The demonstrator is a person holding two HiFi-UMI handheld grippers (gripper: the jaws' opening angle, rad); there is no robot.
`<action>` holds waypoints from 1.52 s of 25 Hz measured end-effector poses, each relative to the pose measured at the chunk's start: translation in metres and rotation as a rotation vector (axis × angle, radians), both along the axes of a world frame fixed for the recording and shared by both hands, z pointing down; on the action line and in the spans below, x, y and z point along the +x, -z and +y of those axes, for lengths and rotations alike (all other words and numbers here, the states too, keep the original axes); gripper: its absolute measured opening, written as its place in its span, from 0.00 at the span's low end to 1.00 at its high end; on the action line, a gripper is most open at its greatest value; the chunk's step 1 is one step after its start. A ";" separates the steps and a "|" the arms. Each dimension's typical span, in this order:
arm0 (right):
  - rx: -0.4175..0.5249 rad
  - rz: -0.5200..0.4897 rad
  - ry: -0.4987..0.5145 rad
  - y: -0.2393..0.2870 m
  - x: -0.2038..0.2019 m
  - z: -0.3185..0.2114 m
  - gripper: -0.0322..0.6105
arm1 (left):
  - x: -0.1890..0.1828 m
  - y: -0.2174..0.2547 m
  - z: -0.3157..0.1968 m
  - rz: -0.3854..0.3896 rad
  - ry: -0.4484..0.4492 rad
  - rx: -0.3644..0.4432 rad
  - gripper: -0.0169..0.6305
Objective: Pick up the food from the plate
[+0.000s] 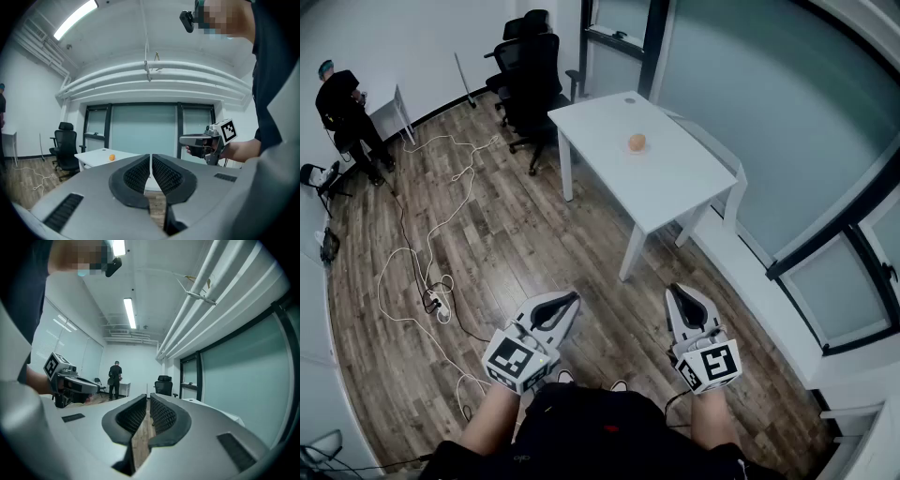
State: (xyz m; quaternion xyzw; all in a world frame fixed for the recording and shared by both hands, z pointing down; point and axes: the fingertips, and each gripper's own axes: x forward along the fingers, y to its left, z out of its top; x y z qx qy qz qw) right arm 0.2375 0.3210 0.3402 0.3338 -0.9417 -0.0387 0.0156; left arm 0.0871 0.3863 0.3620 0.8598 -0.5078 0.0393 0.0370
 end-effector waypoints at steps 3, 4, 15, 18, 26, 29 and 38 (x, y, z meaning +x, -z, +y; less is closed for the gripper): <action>0.001 0.004 0.006 -0.001 -0.005 -0.002 0.11 | -0.004 -0.001 -0.003 0.001 0.010 -0.023 0.08; 0.000 0.005 0.008 -0.002 -0.007 -0.002 0.12 | -0.005 -0.001 -0.003 0.000 0.012 -0.025 0.08; -0.013 -0.017 -0.020 -0.003 -0.019 -0.011 0.12 | -0.020 -0.006 -0.005 0.013 -0.002 -0.011 0.08; -0.025 -0.014 -0.062 -0.005 -0.024 -0.018 0.12 | -0.031 -0.008 -0.005 0.019 -0.016 -0.009 0.08; -0.062 -0.012 -0.084 -0.024 -0.079 -0.014 0.12 | -0.090 -0.023 -0.001 0.018 -0.014 -0.020 0.08; -0.077 0.002 -0.060 -0.031 -0.101 -0.017 0.12 | -0.108 -0.027 -0.010 0.024 -0.008 -0.032 0.08; -0.091 -0.009 -0.044 -0.037 -0.122 -0.089 0.12 | -0.125 -0.030 -0.079 0.014 0.001 -0.032 0.08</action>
